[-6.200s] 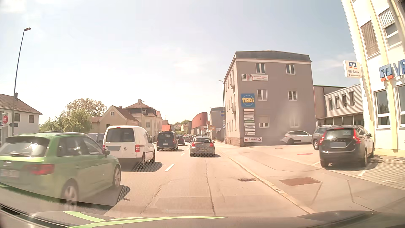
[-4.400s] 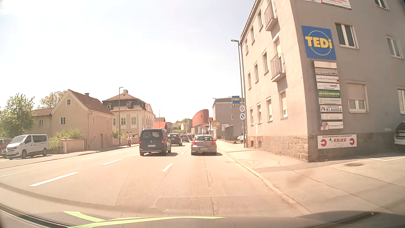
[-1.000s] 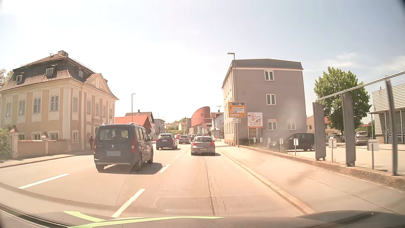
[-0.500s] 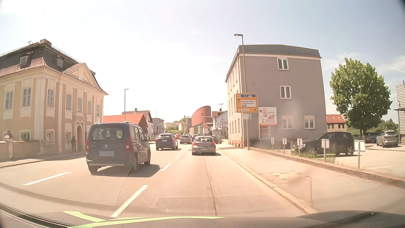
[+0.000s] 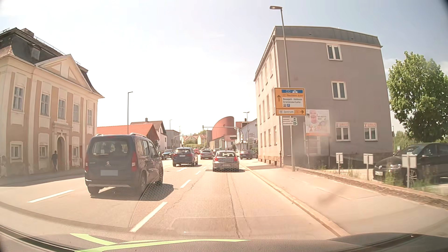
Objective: Follow the waypoints while adhering to traffic rules and regulations
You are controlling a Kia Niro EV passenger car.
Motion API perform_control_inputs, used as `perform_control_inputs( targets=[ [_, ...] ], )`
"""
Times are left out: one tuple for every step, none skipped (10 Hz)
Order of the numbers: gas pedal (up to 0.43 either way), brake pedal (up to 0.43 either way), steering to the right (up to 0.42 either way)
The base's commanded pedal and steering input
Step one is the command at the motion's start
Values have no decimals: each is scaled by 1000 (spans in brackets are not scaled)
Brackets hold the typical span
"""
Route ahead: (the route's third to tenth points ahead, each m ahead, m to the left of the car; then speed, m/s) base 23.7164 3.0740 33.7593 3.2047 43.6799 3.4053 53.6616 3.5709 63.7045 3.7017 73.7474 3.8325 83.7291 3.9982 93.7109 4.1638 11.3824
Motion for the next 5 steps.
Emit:
perform_control_inputs(
  targets=[
    [98, 0, -4],
    [98, 0, -4],
    [98, 0, -4],
    [98, 0, -3],
    [98, 0, -1]
  ],
)
